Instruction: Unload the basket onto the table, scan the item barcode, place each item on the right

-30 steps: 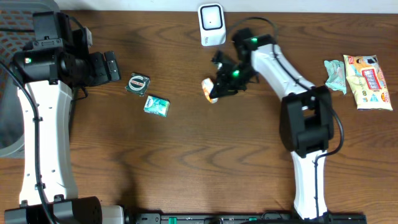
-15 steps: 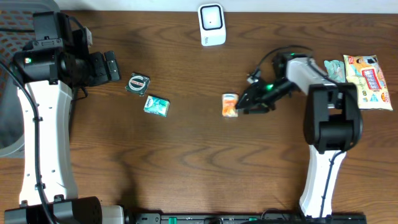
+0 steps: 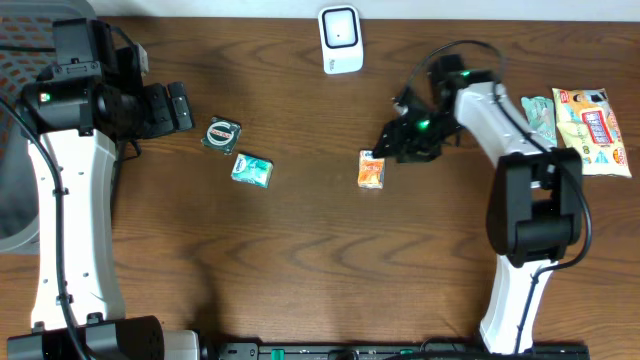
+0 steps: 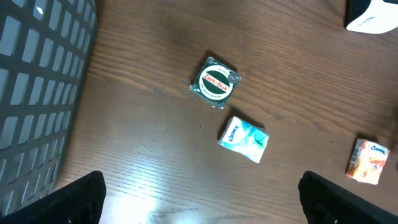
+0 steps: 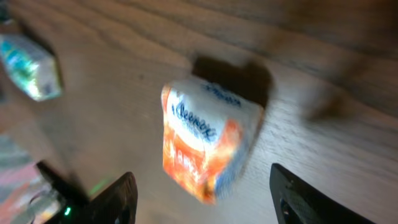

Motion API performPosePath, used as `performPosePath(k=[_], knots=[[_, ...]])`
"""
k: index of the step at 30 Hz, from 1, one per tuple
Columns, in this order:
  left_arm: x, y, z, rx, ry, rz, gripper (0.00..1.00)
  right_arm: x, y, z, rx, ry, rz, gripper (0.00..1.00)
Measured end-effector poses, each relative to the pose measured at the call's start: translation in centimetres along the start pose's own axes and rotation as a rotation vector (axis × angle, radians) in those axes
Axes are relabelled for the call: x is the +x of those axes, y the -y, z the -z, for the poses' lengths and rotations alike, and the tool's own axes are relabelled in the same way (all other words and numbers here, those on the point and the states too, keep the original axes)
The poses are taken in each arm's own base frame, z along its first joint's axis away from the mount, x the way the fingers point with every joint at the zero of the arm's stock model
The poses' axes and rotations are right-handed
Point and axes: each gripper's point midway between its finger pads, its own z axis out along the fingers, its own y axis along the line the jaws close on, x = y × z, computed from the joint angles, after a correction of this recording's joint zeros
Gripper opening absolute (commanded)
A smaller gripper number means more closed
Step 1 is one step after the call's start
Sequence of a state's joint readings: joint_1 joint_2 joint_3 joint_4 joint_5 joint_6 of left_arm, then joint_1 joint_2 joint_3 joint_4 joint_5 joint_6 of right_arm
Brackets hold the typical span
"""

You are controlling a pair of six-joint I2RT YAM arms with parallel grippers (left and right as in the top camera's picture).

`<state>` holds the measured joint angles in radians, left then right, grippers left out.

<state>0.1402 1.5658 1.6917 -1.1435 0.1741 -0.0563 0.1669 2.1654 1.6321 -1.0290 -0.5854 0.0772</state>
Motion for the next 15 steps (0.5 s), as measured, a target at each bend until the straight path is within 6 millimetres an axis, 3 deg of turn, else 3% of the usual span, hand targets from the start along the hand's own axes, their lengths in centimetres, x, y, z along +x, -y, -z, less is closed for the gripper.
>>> performPosePath(k=[4,8,10,11,12,15], knots=[[0.0,0.0,0.0,0.000,0.000,0.000,0.98,0.3,-0.1,-2.3,0.057,0.004,-0.052,0.59],[0.0,0.0,0.0,0.000,0.000,0.000,0.98,0.4,0.5,-3.3,0.091,0.017,-0.108,0.49],[0.0,0.0,0.0,0.000,0.000,0.000,0.98,0.3,0.8,-3.4,0.100,0.029,-0.130,0.39],[0.0,0.0,0.0,0.000,0.000,0.000,0.98,0.2,0.9,-3.4,0.102,0.034,-0.138,0.17],[0.0,0.0,0.0,0.000,0.000,0.000,0.98,0.4,1.0,-3.5,0.102,0.036,-0.144,0.05],[0.0,0.0,0.0,0.000,0.000,0.000,0.98,0.6,0.9,-3.6,0.093,0.034,-0.161,0.01]])
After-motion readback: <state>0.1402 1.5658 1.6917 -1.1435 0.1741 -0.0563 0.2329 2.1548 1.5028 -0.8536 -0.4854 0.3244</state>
